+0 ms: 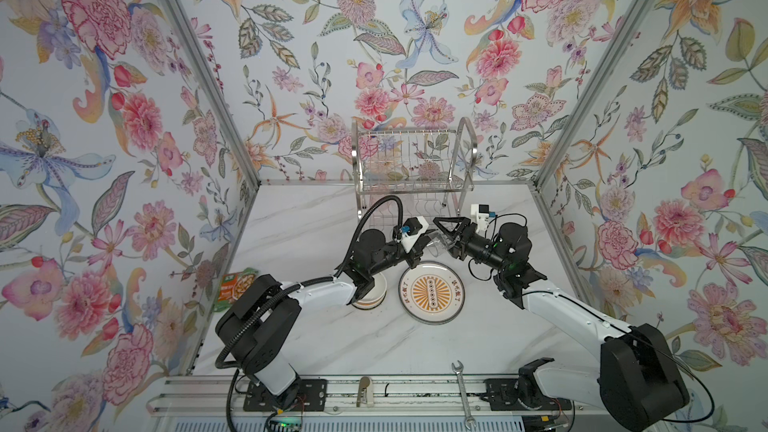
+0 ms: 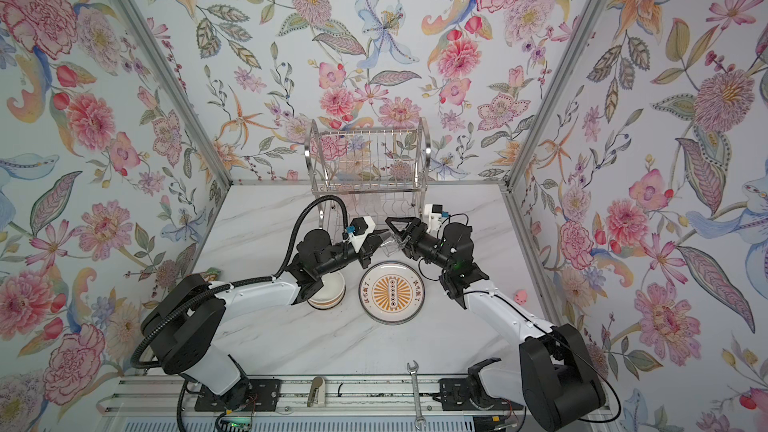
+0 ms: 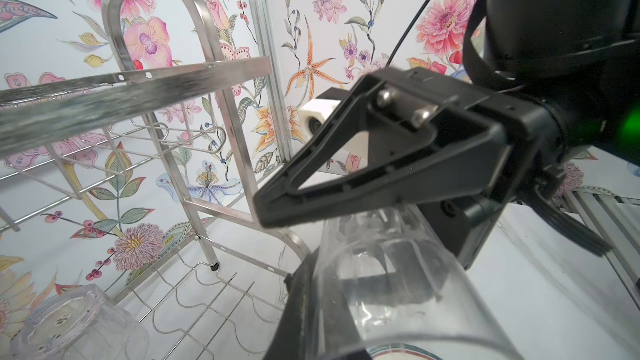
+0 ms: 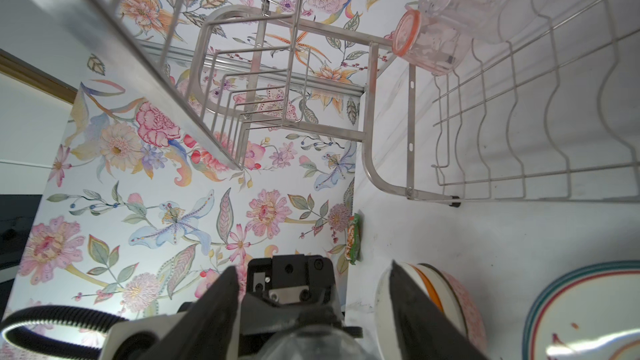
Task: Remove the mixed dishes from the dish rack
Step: 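Carry the glass toward the snack packet corner while the right gripper releases and withdraws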
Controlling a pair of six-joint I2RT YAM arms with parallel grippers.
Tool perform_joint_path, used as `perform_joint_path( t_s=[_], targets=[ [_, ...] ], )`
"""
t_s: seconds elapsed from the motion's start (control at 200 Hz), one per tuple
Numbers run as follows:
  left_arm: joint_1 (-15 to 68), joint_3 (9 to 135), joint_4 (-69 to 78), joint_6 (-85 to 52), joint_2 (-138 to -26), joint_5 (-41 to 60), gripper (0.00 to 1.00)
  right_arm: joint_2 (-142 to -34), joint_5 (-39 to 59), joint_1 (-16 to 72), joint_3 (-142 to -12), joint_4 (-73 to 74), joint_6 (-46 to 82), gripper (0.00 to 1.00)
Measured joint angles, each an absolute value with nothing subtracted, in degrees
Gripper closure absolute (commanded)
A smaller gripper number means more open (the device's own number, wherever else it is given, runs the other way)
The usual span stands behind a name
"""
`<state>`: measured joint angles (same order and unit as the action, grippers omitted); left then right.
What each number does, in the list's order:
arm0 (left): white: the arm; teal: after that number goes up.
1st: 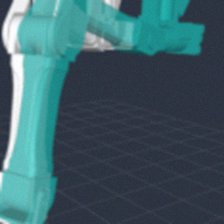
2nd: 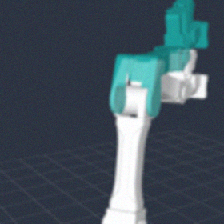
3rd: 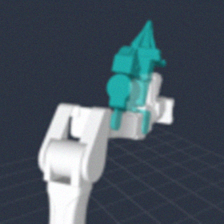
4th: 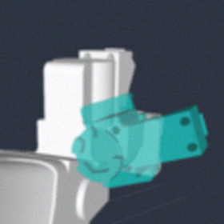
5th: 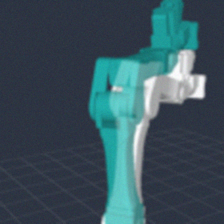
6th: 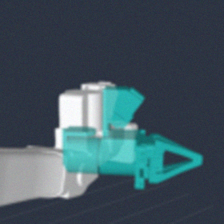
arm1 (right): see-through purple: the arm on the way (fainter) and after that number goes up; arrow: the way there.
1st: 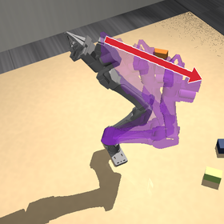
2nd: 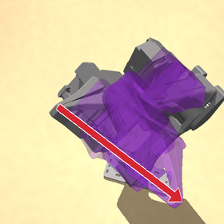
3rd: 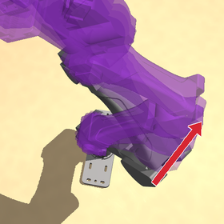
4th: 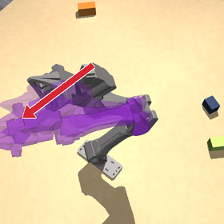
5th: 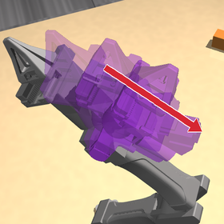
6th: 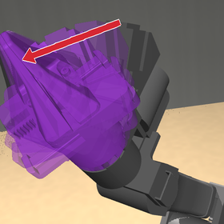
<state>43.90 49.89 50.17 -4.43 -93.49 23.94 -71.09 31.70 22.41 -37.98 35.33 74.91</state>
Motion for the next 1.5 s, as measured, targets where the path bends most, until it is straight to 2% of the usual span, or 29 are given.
perform_joint_path(
  t_s=[0.02, 0.295, 0.601, 0.786, 1.131, 1.351, 1.496],
  targets=[
    [43.90, 49.76, 50.11, -4.29, -93.43, 23.70, 1.00, -70.52, 31.33, 22.35, -37.74, 35.35, 74.41, 0.00],
    [43.94, 46.54, 46.44, -3.18, -86.35, 21.43, 1.00, -62.54, 27.70, 20.14, -37.06, 29.52, 64.93, 0.01],
    [43.94, 45.12, 35.59, -1.17, -70.94, 12.32, 1.00, -52.49, 21.80, 20.62, -39.09, 15.44, 40.73, 0.01],
    [42.04, 47.68, 23.94, -1.48, -63.11, 4.38, 1.00, -48.27, 20.12, 24.80, -38.89, 12.23, 24.80, 0.01],
    [26.39, 65.04, -6.31, -5.45, -61.34, -4.56, 1.00, -47.40, 14.55, 36.01, -38.89, 9.15, 3.07, 0.01],
    [13.30, 79.46, -25.87, -6.92, -70.30, -4.05, 1.00, -49.67, 11.57, 43.70, -38.89, 9.15, -5.80, 0.01],
    [6.42, 82.59, -34.26, -6.92, -76.69, -0.78, 1.00, -51.48, 8.62, 47.86, -38.89, 9.15, -9.72, 0.01]
  ],
)
